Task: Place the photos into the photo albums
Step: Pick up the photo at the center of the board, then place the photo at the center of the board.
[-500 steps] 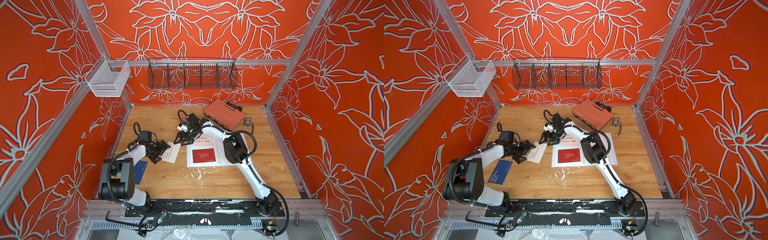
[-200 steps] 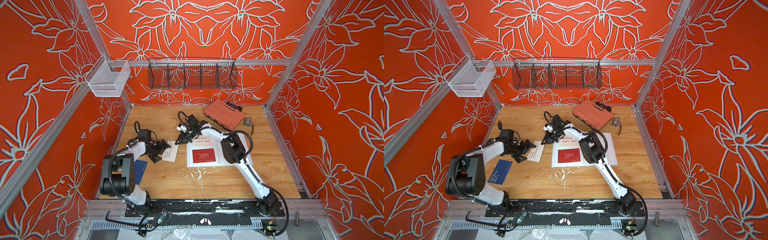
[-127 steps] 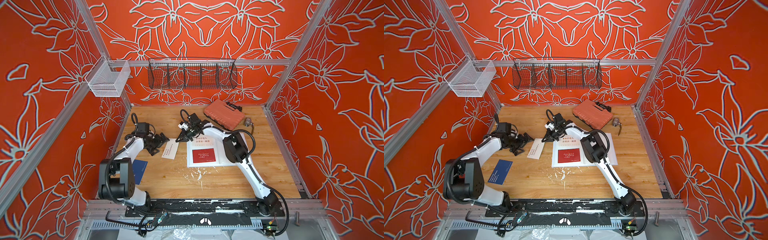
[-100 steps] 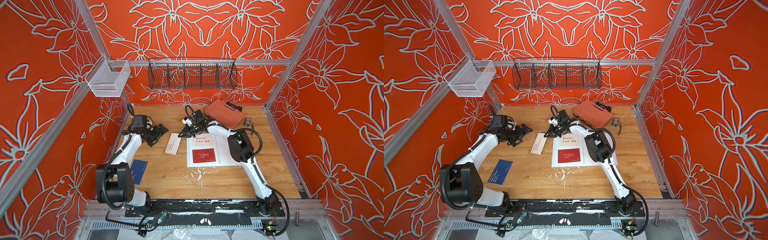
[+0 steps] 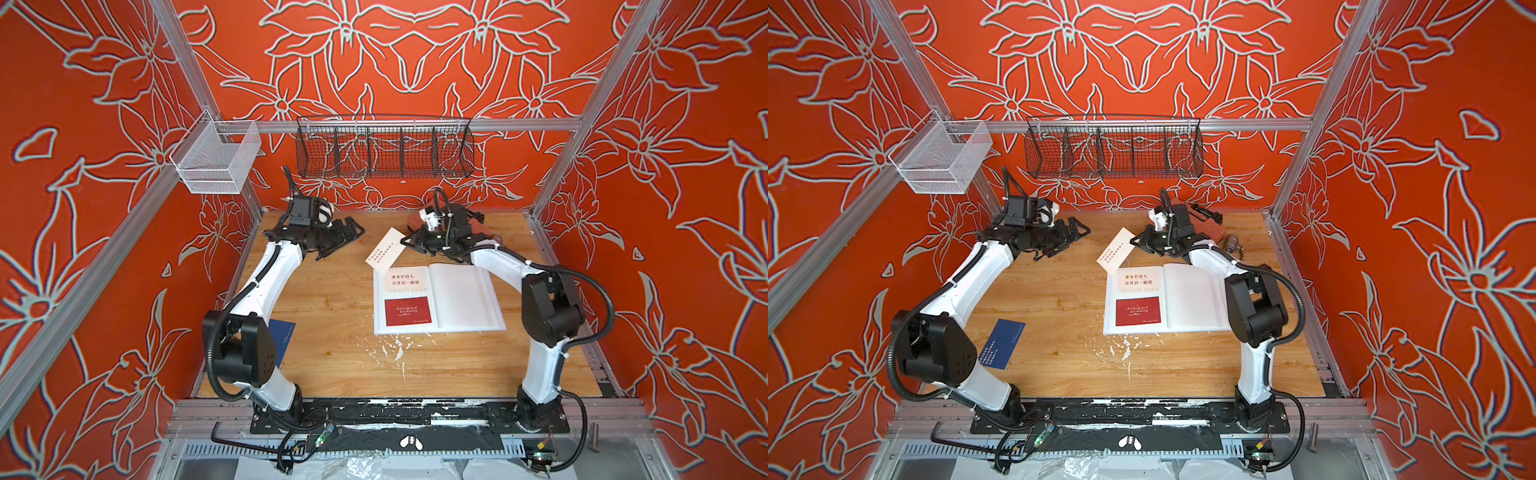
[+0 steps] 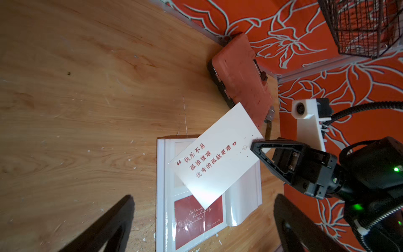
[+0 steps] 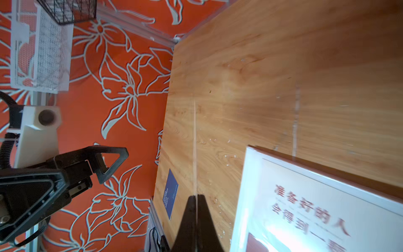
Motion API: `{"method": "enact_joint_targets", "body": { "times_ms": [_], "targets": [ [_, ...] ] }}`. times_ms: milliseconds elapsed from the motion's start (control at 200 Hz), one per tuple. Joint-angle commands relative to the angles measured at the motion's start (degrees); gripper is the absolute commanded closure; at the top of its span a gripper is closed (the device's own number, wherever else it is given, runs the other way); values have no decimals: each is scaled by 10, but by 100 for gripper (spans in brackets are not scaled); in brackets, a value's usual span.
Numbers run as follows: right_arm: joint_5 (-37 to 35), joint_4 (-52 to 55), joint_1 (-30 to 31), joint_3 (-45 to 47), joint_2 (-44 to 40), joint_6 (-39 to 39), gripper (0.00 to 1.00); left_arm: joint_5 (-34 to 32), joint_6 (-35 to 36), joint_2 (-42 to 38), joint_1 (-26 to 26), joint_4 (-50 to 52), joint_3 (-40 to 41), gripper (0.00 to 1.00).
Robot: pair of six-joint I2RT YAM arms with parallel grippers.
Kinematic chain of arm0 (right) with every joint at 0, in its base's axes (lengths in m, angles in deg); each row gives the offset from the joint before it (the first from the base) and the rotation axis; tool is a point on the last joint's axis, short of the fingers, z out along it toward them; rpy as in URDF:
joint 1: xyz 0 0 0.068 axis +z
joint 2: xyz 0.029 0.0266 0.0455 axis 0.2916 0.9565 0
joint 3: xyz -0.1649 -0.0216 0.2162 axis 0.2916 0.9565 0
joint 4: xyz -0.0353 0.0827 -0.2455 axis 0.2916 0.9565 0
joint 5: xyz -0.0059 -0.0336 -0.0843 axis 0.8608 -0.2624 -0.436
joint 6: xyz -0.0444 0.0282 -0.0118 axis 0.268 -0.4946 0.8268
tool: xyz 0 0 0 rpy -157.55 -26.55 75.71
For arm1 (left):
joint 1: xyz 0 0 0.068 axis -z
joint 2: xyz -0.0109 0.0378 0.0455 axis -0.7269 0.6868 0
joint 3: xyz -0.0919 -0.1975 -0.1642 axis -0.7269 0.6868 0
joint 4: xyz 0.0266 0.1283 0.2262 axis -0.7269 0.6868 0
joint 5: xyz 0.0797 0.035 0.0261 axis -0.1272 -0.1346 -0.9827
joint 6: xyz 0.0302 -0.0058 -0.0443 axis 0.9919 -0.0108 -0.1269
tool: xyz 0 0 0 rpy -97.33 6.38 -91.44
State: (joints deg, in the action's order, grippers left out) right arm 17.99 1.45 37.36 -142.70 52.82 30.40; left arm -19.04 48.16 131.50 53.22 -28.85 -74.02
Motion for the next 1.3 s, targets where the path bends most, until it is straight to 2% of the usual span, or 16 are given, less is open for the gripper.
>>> {"method": "enact_joint_targets", "body": {
  "times_ms": [0, 260, 435, 560, 726, 1011, 1296],
  "targets": [
    [-58, -17, -29, 65, -68, 14, 100, -11, 33, 33, 30, 22, -32, 3],
    [-64, -5, -129, 205, -200, 36, 100, -66, 42, 110, 116, 52, -109, 3],
    [-76, 41, -202, 278, -284, 76, 100, -119, 76, 163, 182, 100, -165, 2],
    [-66, 70, -262, 312, -320, 100, 100, -141, 76, 202, 215, 120, -207, 2],
    [-50, 95, -313, 337, -346, 134, 100, -162, 93, 252, 257, 153, -268, 2],
    [-31, 92, -344, 329, -349, 144, 100, -170, 113, 314, 303, 195, -343, 2],
    [22, 27, -345, 326, -314, 102, 100, -188, 113, 306, 310, 188, -325, 2]
  ]
}}
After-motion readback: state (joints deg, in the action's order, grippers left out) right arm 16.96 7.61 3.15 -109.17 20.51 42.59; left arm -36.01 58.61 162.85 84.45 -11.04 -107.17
